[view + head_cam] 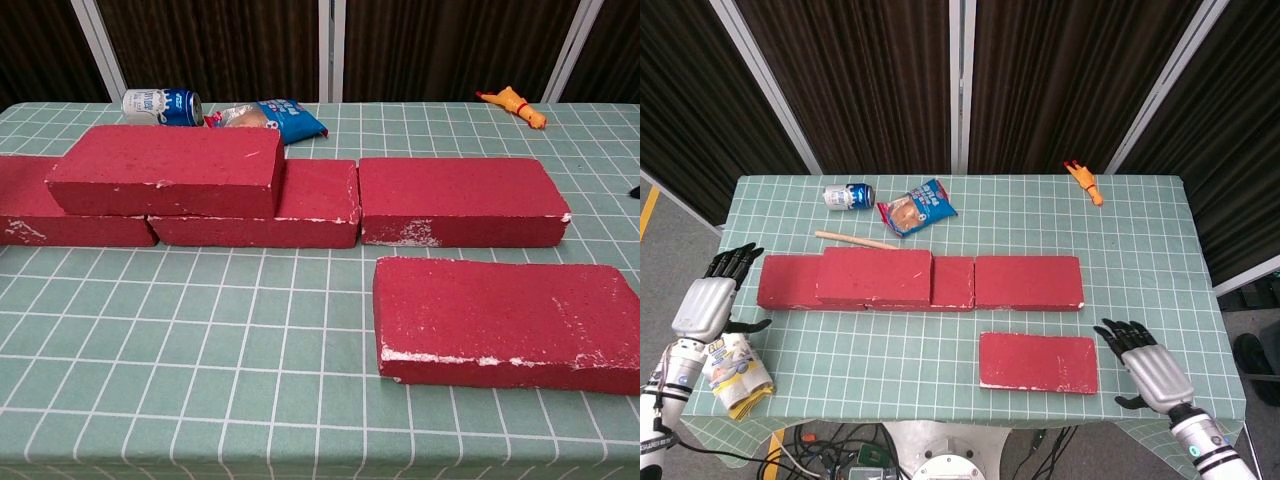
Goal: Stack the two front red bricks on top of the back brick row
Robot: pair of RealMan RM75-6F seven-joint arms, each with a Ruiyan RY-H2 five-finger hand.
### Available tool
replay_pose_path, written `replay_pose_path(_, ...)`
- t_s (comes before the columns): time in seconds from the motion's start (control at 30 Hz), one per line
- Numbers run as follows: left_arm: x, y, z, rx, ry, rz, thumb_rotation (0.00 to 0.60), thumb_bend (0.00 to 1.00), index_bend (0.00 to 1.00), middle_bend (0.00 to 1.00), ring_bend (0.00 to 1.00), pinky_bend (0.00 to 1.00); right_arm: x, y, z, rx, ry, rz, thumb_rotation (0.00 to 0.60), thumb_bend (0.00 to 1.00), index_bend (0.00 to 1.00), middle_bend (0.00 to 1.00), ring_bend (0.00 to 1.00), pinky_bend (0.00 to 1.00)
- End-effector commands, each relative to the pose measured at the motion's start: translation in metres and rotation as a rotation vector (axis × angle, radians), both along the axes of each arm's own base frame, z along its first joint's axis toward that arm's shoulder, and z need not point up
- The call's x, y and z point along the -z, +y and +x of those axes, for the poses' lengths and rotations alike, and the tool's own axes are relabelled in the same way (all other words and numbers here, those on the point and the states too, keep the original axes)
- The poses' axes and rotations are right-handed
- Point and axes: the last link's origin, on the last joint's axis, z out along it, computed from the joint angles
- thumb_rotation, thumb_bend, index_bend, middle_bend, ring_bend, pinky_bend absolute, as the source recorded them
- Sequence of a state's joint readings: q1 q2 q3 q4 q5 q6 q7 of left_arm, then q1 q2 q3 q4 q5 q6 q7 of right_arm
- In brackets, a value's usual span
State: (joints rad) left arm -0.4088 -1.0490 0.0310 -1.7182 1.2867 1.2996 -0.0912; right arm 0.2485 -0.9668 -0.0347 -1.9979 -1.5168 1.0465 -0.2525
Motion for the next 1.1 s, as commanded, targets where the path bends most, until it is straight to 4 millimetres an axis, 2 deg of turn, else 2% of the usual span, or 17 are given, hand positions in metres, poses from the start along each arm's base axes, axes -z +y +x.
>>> replay_pose_path(0.03, -0.002, -0.002, -0.005, -0.005, -0.005, 0.015, 0.6, 0.07, 0.04, 0.0, 0.0, 0.0, 0.02, -0.005, 0.018, -0.065, -0.032, 0.045, 0.6, 0.0, 0.0, 0.0, 0.0, 0.0)
replay_pose_path(0.27, -0.004, -0.007, -0.018, -0.038, -0.015, 0.01, 0.6, 0.07, 0.04, 0.0, 0.0, 0.0, 0.056, -0.017, 0.026, -0.077, -0.012, 0.099, 0.6, 0.0, 0.0, 0.0, 0.0, 0.0)
replay_pose_path(0.57, -0.007, -0.012, -0.027, -0.051, -0.019, 0.004, 0.6, 0.07, 0.04, 0.0, 0.0, 0.0, 0.084, -0.03, 0.032, -0.028, -0.034, 0.14, 0.6, 0.0, 0.0, 0.0, 0.0, 0.0)
replay_pose_path(1.1, -0.008, -0.016, -0.042, -0.093, -0.021, -0.012, 0.6, 0.07, 0.04, 0.0, 0.0, 0.0, 0.107, -0.044, 0.034, -0.006, -0.053, 0.114, 0.6, 0.0, 0.0, 0.01, 0.0, 0.0)
